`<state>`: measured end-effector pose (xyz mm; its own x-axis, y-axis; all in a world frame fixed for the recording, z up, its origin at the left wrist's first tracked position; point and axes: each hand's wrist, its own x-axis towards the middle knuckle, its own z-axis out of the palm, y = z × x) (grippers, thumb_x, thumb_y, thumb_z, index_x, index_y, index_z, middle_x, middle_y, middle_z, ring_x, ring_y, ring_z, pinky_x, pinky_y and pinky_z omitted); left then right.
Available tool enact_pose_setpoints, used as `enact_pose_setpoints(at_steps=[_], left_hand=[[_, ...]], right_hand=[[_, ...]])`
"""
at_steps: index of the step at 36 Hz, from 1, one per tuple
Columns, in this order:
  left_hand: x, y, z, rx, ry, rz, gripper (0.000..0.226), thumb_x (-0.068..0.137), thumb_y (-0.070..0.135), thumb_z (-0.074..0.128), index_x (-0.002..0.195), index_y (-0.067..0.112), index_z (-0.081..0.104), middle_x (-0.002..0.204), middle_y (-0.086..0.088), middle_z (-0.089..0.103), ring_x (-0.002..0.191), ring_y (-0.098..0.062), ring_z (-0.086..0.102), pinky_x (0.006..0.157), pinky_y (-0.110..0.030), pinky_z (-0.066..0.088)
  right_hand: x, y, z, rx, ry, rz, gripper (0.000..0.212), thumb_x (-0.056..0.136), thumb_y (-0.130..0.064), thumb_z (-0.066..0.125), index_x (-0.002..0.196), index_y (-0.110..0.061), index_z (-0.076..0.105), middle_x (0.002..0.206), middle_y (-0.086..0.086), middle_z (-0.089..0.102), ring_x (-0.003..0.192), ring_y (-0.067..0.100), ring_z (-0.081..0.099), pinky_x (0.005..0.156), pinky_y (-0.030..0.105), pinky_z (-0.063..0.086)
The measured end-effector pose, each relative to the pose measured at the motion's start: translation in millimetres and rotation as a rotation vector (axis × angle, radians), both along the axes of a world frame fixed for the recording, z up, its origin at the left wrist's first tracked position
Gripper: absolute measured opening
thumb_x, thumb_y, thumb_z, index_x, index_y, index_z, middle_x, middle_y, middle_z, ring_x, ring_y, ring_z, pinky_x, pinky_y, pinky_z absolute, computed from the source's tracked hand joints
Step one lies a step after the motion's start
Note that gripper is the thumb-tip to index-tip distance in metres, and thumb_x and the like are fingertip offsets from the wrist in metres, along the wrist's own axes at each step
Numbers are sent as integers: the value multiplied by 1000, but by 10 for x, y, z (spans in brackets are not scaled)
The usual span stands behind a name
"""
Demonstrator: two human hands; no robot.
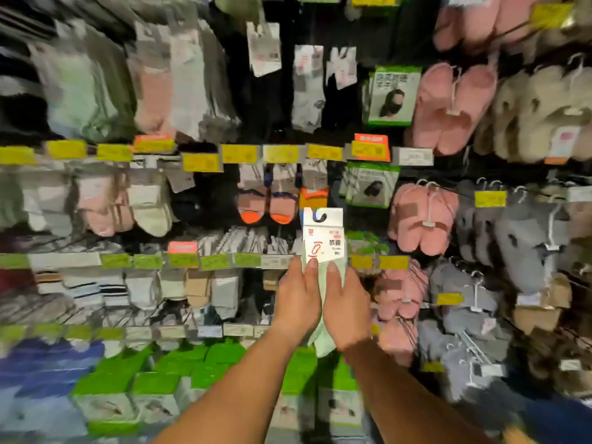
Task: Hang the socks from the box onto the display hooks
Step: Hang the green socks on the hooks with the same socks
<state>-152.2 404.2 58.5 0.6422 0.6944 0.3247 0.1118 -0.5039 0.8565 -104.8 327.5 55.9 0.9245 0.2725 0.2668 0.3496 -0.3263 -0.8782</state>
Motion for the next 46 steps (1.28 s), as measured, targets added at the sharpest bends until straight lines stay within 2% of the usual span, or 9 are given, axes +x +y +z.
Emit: enact_pose_setpoints(at_steps=[12, 19, 23, 27, 31, 35, 37, 43, 46], left_hand=[[-1402, 2305, 870, 104, -146, 244, 29, 108, 31, 39, 110, 5, 54, 109, -19, 68, 100, -36, 61, 67, -32, 29], [-1587, 3302, 1091, 114, -219, 231, 45, 106, 48, 33, 121, 15, 60, 118, -5, 68, 111, -25, 63, 94, -43, 49], [-1628, 3842, 1262, 130, -211, 261, 35, 107, 39, 38, 104, 13, 61, 105, -5, 67, 102, -27, 60, 73, -31, 35], [-1625, 4357, 1485, 188, -219, 272, 39, 106, 42, 40, 110, 11, 62, 112, -7, 69, 105, -28, 62, 77, -34, 41], [-1579, 4803, 1774, 219, -260, 233, 36, 107, 37, 40, 115, 9, 60, 110, -2, 64, 98, -18, 56, 70, -24, 31], [-1517, 5227, 2132, 272, -304, 217, 34, 107, 40, 40, 96, 11, 53, 93, 2, 60, 91, -23, 54, 67, -30, 28], [-1490, 5409, 2318, 283, -314, 181, 35, 107, 41, 39, 93, 11, 49, 85, 3, 56, 86, -25, 52, 66, -32, 25], [-1407, 5821, 2814, 323, -321, 92, 33, 108, 40, 34, 111, 13, 52, 110, -1, 57, 104, -22, 52, 67, -23, 23], [-1370, 5954, 2961, 289, -359, 15, 31, 107, 42, 36, 112, 17, 53, 115, 1, 61, 104, -19, 55, 80, -28, 37]], right_hand=[[-1232, 2450, 873, 117, -70, 316, 40, 101, -52, 39, 109, -17, 56, 109, 7, 67, 101, 31, 61, 73, 34, 40], [-1362, 3440, 1136, 139, -138, 338, 44, 100, -55, 40, 109, -17, 59, 110, 10, 68, 102, 34, 62, 83, 41, 50], [-1336, 3960, 1260, 136, -179, 336, 45, 101, -52, 39, 110, -15, 61, 112, 13, 68, 106, 35, 61, 82, 37, 46], [-1348, 4424, 1457, 152, -175, 360, 44, 101, -53, 38, 110, -18, 62, 112, 8, 67, 105, 30, 60, 75, 31, 39], [-1318, 4816, 1771, 146, -214, 335, 39, 100, -56, 39, 93, -22, 56, 91, -2, 60, 88, 24, 57, 66, 32, 37], [-1269, 5163, 2152, 154, -282, 287, 43, 101, -55, 38, 73, -23, 48, 73, -7, 51, 69, 15, 48, 55, 29, 29], [-1273, 5304, 2345, 178, -328, 257, 47, 101, -54, 37, 78, -17, 54, 75, -5, 53, 71, 18, 47, 59, 34, 29], [-1277, 5664, 2830, 178, -394, 157, 56, 101, -55, 36, 93, -7, 63, 96, 12, 65, 91, 31, 57, 72, 33, 37], [-1256, 5784, 2979, 206, -391, 139, 51, 101, -54, 38, 94, -9, 61, 94, 7, 63, 89, 26, 57, 74, 33, 41]])
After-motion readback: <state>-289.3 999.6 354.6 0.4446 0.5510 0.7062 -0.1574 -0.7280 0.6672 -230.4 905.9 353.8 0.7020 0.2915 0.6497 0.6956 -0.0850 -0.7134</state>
